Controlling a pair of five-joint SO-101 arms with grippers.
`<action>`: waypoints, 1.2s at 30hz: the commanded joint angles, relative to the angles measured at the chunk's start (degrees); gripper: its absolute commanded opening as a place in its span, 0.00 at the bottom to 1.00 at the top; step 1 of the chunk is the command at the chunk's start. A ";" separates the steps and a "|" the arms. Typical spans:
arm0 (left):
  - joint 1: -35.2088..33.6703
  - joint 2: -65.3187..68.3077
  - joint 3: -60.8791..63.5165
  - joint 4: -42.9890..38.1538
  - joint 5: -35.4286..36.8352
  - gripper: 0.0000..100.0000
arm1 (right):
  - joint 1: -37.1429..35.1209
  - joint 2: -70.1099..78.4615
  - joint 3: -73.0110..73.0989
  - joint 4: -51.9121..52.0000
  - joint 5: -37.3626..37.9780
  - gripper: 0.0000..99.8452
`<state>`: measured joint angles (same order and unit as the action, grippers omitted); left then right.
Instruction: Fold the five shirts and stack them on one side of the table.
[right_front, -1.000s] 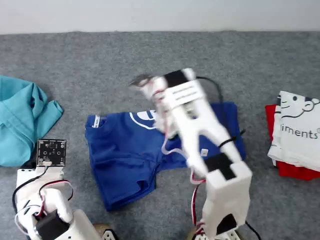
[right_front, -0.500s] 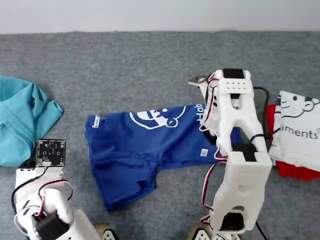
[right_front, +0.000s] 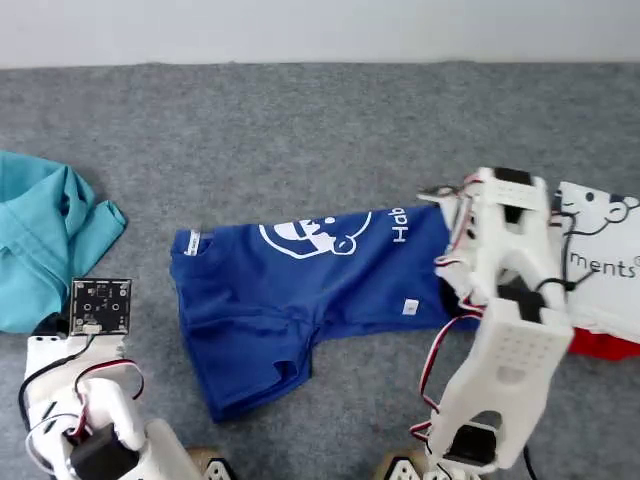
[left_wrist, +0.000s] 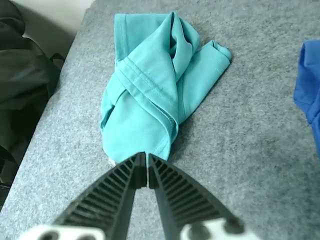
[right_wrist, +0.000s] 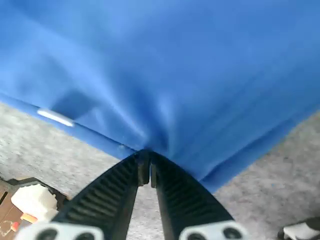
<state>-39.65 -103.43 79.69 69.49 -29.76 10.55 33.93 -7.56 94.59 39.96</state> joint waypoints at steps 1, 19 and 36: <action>0.26 -0.35 -2.42 -1.23 0.18 0.01 | 3.56 1.27 -4.22 -0.22 1.49 0.01; 0.18 -0.35 -2.42 -1.23 0.18 0.01 | -11.56 -14.99 5.89 2.33 -2.99 0.01; 0.18 -0.35 -2.51 -1.32 0.18 0.01 | 5.41 1.98 -7.38 -0.40 5.10 0.01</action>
<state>-39.65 -103.43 79.69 69.49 -29.76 13.27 35.34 -8.35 91.78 43.82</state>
